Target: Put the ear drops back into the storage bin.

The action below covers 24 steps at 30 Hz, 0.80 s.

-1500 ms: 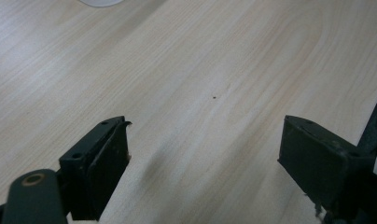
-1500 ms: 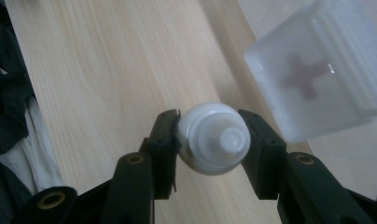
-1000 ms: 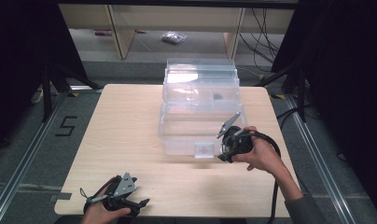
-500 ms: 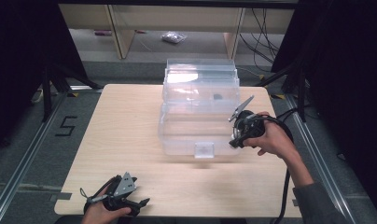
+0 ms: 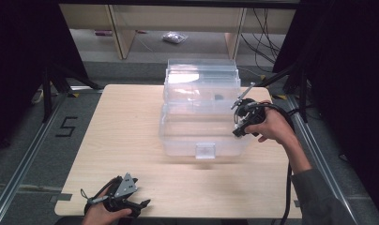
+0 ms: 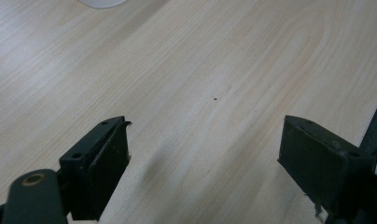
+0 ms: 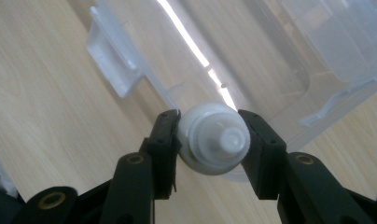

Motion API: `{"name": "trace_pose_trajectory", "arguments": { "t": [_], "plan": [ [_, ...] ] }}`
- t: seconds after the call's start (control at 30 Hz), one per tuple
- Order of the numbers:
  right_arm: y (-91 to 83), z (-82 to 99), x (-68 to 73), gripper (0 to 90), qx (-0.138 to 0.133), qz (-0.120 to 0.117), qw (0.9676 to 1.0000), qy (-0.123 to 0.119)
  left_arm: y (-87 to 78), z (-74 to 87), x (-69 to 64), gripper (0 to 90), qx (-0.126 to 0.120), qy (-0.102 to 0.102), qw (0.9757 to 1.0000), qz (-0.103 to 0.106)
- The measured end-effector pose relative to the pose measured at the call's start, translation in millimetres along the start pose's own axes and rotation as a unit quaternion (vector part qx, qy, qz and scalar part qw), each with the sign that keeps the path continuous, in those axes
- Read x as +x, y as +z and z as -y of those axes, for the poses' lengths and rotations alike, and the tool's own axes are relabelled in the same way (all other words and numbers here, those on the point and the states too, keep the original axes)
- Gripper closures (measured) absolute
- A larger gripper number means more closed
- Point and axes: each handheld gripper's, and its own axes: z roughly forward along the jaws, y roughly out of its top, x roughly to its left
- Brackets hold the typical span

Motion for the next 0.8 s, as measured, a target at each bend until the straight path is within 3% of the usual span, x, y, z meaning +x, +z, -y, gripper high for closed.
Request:
{"name": "trace_pose_trajectory", "arguments": {
  "t": [0.17, 0.2, 0.3, 0.47, 0.67, 0.7, 0.8],
  "plan": [
    [7.8, -4.9, -10.7, 60.3, 0.013, -0.001, 0.9998, 0.014, 0.2, 0.2, 0.0, 15.4, 0.002, 0.001, 1.0, 0.001],
    [9.6, -5.5, -13.8, 60.2, 0.014, 0.002, 0.9998, 0.011, 1.0, 0.6, -0.9, 15.4, 0.002, -0.009, 0.9999, 0.006],
    [14.2, -6.9, -19.7, 60.2, 0.02, 0.002, 0.9995, 0.025, 1.0, 0.5, -0.6, 15.4, 0.003, -0.005, 1.0, 0.003],
    [25.7, -9.9, -28.0, 60.3, 0.025, -0.001, 0.9992, 0.03, 1.0, 0.4, 0.5, 15.4, 0.004, 0.002, 1.0, 0.002],
    [42.1, -13.6, -32.9, 60.2, 0.041, -0.004, 0.9984, 0.039, 1.1, 0.4, 0.5, 15.4, 0.004, 0.002, 1.0, 0.001],
    [44.4, -14.3, -34.4, 60.2, 0.04, -0.004, 0.9987, 0.033, 1.1, 0.4, 0.4, 15.4, 0.004, 0.002, 1.0, 0.001],
    [53.0, -16.3, -35.6, 60.2, 0.044, -0.008, 0.9979, 0.048, 1.0, 0.6, 0.4, 15.4, 0.006, 0.003, 1.0, 0.0]
  ]
}}
